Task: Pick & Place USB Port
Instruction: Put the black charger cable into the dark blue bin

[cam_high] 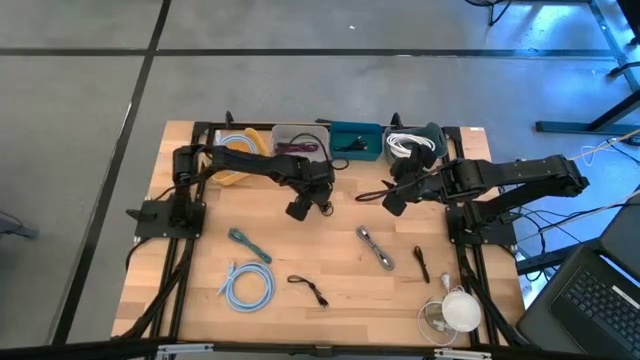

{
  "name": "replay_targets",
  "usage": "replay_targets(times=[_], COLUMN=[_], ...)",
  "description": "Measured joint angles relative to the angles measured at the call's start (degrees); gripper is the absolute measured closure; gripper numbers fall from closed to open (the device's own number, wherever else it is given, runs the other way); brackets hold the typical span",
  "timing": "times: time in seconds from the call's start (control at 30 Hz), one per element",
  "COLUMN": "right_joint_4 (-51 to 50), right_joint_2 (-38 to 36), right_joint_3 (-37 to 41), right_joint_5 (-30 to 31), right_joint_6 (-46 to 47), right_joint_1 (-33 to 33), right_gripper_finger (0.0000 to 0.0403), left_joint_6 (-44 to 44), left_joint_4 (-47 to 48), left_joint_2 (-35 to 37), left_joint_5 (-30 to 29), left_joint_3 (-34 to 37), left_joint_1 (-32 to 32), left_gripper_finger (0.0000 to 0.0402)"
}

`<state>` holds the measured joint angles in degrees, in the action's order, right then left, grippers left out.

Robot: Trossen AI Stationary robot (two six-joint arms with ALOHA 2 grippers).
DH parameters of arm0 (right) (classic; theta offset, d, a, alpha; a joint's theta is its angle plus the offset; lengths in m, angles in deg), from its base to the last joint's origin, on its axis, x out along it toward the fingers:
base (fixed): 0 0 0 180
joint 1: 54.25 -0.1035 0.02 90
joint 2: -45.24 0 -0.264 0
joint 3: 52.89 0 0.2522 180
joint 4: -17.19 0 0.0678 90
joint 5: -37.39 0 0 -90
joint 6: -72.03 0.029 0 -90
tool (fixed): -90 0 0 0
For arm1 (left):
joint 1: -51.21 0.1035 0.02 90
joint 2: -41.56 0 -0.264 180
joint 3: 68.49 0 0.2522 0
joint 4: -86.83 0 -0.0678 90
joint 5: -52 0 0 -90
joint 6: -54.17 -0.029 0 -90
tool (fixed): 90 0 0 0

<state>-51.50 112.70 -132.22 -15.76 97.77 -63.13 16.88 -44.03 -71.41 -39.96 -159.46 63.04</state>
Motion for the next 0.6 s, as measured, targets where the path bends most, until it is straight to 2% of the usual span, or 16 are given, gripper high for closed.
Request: replay_targets(times=[0.17, 0.27, 0.37, 0.47, 0.5, 0.6], right_joint_4=[0.03, 0.01, -0.10, -0.14, -0.13, -0.15], right_joint_2=[0.00, 0.00, 0.00, 0.00, 0.00, 0.00], right_joint_3=[0.00, 0.00, 0.00, 0.00, 0.00, 0.00], right_joint_5=[-0.43, -0.45, -0.43, -0.43, -0.43, -0.43], right_joint_6=[0.00, 0.00, 0.00, -0.04, -0.04, 0.00], right_joint_1=[0.00, 0.00, 0.00, 0.00, 0.00, 0.00], right_gripper_finger=[0.0150, 0.0150, 0.0150, 0.0150, 0.0150, 0.0150], left_joint_6=[0.81, 1.94, 2.06, 2.17, 2.86, 5.04], left_joint_4=[-1.63, -1.54, -0.99, -1.13, -1.36, -1.46], left_joint_2=[-3.72, -5.17, -5.42, -4.58, -4.21, -2.46], left_joint_5=[0.56, 0.76, 0.91, 1.44, 2.26, 2.92], left_joint_3=[-0.27, -0.31, -0.31, -0.17, -0.17, 0.16], left_joint_1=[0.34, 0.34, 0.10, -0.46, -0.47, -0.43], left_gripper_finger=[0.0202, 0.0214, 0.0266, 0.0355, 0.0368, 0.0369])
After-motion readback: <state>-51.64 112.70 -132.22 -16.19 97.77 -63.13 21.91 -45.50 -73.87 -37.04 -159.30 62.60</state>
